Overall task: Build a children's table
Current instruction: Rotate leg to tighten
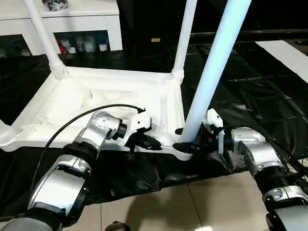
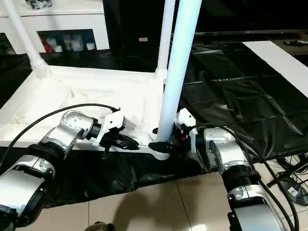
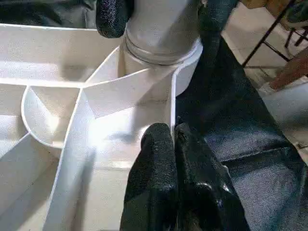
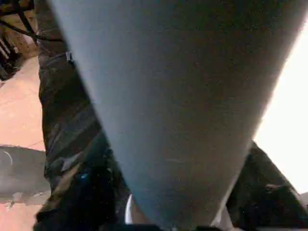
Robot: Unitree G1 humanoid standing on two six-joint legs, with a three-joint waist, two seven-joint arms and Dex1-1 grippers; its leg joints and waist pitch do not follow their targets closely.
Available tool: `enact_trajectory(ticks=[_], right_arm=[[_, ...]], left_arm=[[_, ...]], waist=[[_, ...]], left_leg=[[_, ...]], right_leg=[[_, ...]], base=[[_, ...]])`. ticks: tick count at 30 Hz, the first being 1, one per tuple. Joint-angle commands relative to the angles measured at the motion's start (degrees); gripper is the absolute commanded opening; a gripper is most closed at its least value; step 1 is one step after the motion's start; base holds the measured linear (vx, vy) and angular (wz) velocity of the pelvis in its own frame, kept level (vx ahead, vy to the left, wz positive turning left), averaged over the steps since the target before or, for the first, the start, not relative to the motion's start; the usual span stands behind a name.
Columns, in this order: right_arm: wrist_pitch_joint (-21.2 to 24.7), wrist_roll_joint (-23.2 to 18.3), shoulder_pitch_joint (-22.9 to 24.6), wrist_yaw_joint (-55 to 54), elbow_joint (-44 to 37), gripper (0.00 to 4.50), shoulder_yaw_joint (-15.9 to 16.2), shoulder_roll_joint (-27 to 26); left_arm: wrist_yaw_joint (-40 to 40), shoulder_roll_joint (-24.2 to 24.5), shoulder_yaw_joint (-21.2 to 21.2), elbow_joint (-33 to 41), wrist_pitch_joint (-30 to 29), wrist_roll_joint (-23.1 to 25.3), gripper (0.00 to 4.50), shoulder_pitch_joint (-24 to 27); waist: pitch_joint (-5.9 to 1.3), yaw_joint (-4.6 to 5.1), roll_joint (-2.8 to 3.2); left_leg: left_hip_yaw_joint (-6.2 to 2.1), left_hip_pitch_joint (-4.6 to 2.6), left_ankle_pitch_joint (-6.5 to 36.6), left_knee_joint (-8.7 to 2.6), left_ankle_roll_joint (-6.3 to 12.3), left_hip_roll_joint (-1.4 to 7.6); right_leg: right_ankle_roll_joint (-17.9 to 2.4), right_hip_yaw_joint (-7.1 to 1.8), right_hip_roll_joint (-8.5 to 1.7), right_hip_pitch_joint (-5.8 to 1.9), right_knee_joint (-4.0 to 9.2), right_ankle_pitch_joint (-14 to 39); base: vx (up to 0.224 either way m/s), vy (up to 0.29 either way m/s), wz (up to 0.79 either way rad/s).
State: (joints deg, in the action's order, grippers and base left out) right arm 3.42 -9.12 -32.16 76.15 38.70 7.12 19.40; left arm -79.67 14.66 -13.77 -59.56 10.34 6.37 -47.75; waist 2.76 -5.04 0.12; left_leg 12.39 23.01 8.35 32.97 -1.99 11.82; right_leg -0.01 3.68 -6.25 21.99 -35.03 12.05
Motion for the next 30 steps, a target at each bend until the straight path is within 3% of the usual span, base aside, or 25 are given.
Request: enact_trajectory(ticks=[1, 5, 13, 15, 16, 17, 19, 20, 24, 26, 30], right_arm=[[1.2, 1.1, 1.2, 5.0, -0.9, 2.43, 5.5, -1.6], [1.9, 0.7, 1.6, 5.6, -1.9, 2.18, 6.0, -1.2], [2.5, 0.7, 3.1, 1.3, -2.9, 2.08, 4.5, -2.8], [2.0, 1.2, 2.9, -5.5, -1.2, 2.07, 2.4, -4.8], [-0.5, 2.6, 2.3, -15.1, 2.0, 2.06, 0.1, -7.2], [-0.5, 2.6, 2.3, -15.1, 2.0, 2.04, 0.1, -7.2], [-1.5, 3.8, 1.4, -23.0, 5.0, 2.02, -1.4, -9.2], [-1.3, 4.0, 0.7, -27.1, 6.6, 2.02, -2.2, -10.5], [-1.5, 4.5, -2.1, -39.0, 11.2, 1.95, -4.3, -14.8], [-0.6, 4.6, -4.3, -45.6, 13.8, 1.94, -5.4, -17.5], [-1.4, 5.6, -7.5, -51.0, 17.5, 1.94, -6.0, -20.7]], left_arm=[[2.2, -0.8, 0.7, 0.3, 0.3, -0.8, 0.0, -2.5], [1.8, -0.7, 0.7, -0.1, 0.5, -0.7, 0.0, -2.7], [4.6, -0.7, 0.7, -0.3, 0.3, -0.2, 0.0, -2.3], [8.6, -1.3, 0.8, -0.4, -0.6, 0.7, 0.0, -2.5], [13.1, -3.1, 1.7, -0.3, -2.6, 0.6, 0.0, -2.9], [13.1, -3.1, 1.7, -0.3, -2.6, 0.6, 0.0, -2.9], [16.2, -4.9, 2.1, 0.1, -4.0, 0.5, 0.0, -3.1], [17.5, -6.3, 2.0, 0.4, -4.9, 0.5, 0.0, -3.0], [21.6, -10.7, 1.7, 0.6, -6.5, 0.7, 0.0, -3.0], [24.0, -12.9, 1.5, 1.1, -7.5, 0.7, 0.0, -2.9], [26.0, -14.4, 0.7, 2.4, -7.9, 1.2, 0.0, -2.6]], waist=[[-3.71, 0.28, -0.37], [-3.78, 0.23, -0.38], [-3.61, 0.21, -0.45], [-3.52, 0.3, -0.4], [-3.38, 0.6, -0.39], [-3.38, 0.6, -0.39], [-3.17, 1.14, -0.52], [-3.02, 1.51, -0.3], [-3.06, 2.63, -0.24], [-3.14, 3.39, -0.18], [-3.19, 3.73, -0.12]], left_leg=[[-1.09, -2.25, 14.9, -3.71, 1.88, 2.26], [-1.03, -2.16, 13.1, -3.49, 3.19, 2.16], [-1.09, -2.19, 15.1, -3.71, 2.13, 2.23], [-1.09, -2.24, 15.6, -3.8, 1.64, 2.26], [-1.2, -2.41, 17.8, -4.03, 0.11, 2.29], [-1.2, -2.41, 17.8, -4.03, 0.11, 2.29], [-1.54, -2.61, 20.5, -4.21, -1.86, 2.14], [-1.64, -2.77, 21.7, -4.36, -2.37, 2.15], [-1.89, -2.51, 23.6, -4.58, -2.78, 1.95], [-1.89, -2.58, 24.3, -4.5, -3.02, 1.82], [-1.8, -2.28, 23.6, -4.39, -1.93, 1.63]], right_leg=[[-14.7, -2.07, -2.58, -1.5, 4.0, 7.1], [-15.3, -1.95, -2.49, -1.6, 3.76, 4.1], [-14.5, -2.02, -2.63, -1.51, 4.12, 8.2], [-14.2, -2.08, -2.66, -1.34, 4.18, 9.2], [-13.3, -2.17, -2.86, -1.03, 4.51, 13.1], [-13.3, -2.17, -2.86, -1.03, 4.51, 13.1], [-11.7, -2.18, -3.1, -0.78, 5.18, 19.4], [-11.1, -2.21, -2.99, -0.53, 5.46, 20.8], [-10.4, -2.07, -2.7, -0.59, 5.6, 21.0], [-11.1, -2.13, -2.59, -0.38, 5.54, 19.9], [-10.7, -2.14, -2.56, -0.6, 5.72, 18.9]], base=[[0.0, 0.0, 0.0], [0.0, 0.0, 0.0], [0.0, 0.0, 0.0], [0.0, 0.0, 0.0], [0.0, 0.0, 0.0], [0.0, 0.0, 0.0], [0.0, 0.0, 0.0], [0.0, 0.0, 0.0], [0.0, 0.0, 0.0], [0.0, 0.0, 0.0], [0.0, 0.0, 0.0]])
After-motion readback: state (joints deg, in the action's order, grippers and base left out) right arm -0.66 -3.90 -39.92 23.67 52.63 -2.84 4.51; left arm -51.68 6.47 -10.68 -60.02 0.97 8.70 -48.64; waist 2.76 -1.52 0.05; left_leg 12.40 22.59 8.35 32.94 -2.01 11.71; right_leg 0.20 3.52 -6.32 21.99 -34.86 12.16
